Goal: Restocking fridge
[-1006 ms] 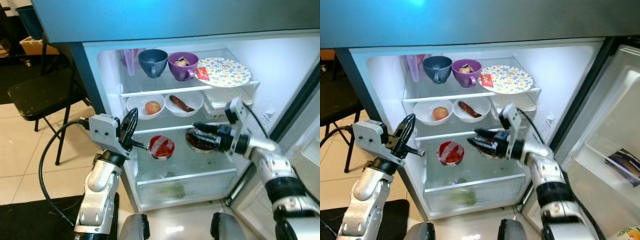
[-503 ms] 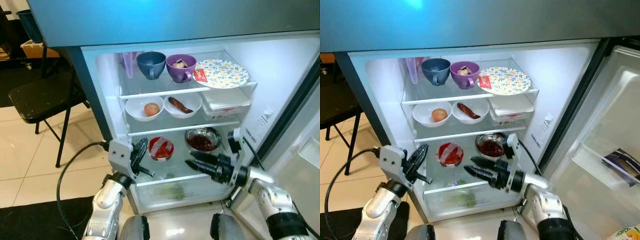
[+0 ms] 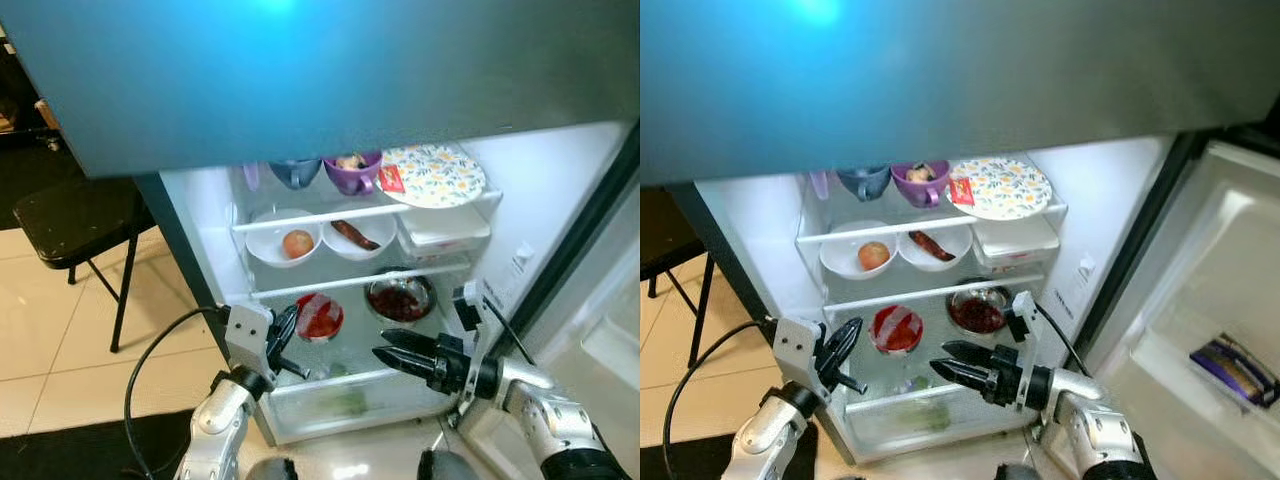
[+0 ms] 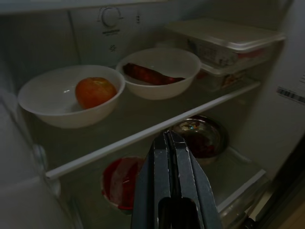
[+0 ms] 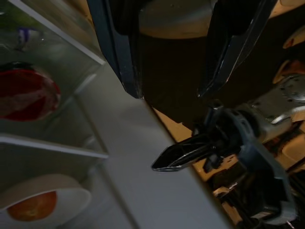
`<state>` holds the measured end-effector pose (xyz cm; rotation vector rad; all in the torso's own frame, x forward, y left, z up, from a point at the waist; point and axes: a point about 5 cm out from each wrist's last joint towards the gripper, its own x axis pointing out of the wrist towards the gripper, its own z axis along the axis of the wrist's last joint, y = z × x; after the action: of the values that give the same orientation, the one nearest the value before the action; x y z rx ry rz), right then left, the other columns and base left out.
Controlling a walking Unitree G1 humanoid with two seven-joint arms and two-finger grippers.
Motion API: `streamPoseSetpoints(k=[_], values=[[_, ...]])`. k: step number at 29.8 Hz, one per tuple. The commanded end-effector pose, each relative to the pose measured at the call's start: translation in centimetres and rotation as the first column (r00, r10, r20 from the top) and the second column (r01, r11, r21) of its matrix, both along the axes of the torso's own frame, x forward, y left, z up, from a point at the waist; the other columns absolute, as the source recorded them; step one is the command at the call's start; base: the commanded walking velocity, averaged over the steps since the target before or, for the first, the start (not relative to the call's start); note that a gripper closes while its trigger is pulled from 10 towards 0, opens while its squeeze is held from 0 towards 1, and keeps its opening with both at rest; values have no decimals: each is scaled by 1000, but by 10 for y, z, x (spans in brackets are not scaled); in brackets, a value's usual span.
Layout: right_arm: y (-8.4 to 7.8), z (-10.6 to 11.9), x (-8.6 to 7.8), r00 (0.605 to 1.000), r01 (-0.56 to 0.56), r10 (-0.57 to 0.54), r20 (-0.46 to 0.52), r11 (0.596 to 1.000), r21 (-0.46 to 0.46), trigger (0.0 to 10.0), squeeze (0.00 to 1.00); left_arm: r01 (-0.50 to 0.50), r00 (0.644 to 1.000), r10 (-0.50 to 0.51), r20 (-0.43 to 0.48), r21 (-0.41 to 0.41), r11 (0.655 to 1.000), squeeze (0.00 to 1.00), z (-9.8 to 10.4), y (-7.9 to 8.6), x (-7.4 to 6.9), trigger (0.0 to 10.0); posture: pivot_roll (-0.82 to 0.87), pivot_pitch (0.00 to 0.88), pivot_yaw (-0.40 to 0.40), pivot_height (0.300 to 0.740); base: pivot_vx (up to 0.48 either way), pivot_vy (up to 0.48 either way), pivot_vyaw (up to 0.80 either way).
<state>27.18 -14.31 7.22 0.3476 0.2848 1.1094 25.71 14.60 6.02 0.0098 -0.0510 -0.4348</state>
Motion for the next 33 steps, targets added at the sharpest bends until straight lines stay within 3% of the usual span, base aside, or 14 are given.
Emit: streamPoseSetpoints(k=[1,5,8,9,10,11,13,16,23,27,31,33], values=[[2,-5,0,1000,5,-5,-11,999,-34,10000,0,7,1000,-7,-4,-8,1000,0,-2,-2,0,10000,54,0,-15,650,0,0,0],[4,-9,-1,1000,13,-14,-15,999,-49,10000,0,52,998,-52,-26,-9,999,0,-7,-7,-1,10000,55,0,-14,650,0,0,0],[7,-13,-5,1000,2,-3,-27,999,-47,10000,0,180,981,-181,-75,-12,984,0,-15,-19,-10,10000,56,0,-12,650,0,0,0],[7,-13,-5,1000,2,-3,-27,999,-47,10000,0,180,981,-181,-75,-12,984,0,-15,-19,-10,10000,56,0,-12,650,0,0,0],[8,-14,-7,999,-4,3,-36,999,-43,10000,0,264,959,-263,-105,-4,964,0,-21,-26,-16,10000,56,0,-11,650,0,0,0],[8,-14,-7,999,-4,3,-36,999,-43,10000,0,264,959,-263,-105,-4,964,0,-21,-26,-16,10000,56,0,-11,650,0,0,0],[9,-16,-10,999,-14,12,-49,999,-37,10000,0,384,914,-379,-146,3,923,0,-29,-34,-26,10000,54,0,-8,650,0,0,0],[9,-17,-11,998,-16,14,-56,999,-36,10000,0,441,885,-434,-169,7,897,0,-32,-36,-29,10000,51,0,-5,650,0,0,0],[6,-27,-13,996,6,-11,-88,998,-61,10000,0,513,839,-499,-217,15,858,0,-40,-36,-36,10000,48,0,-2,650,0,0,0],[0,-44,-20,987,40,-52,-153,996,-80,10000,0,547,804,-511,-304,41,836,0,-56,-28,-44,10000,44,0,4,665,0,0,0],[-1,-47,-23,984,47,-59,-169,996,-79,10000,0,543,796,-493,-352,54,838,0,-65,-19,-48,10000,41,0,7,675,0,0,0],[-2,-53,-25,981,54,-73,-180,993,-109,10000,0,513,803,-457,-383,53,857,0,-71,-9,-48,10000,41,0,7,684,0,0,0]])
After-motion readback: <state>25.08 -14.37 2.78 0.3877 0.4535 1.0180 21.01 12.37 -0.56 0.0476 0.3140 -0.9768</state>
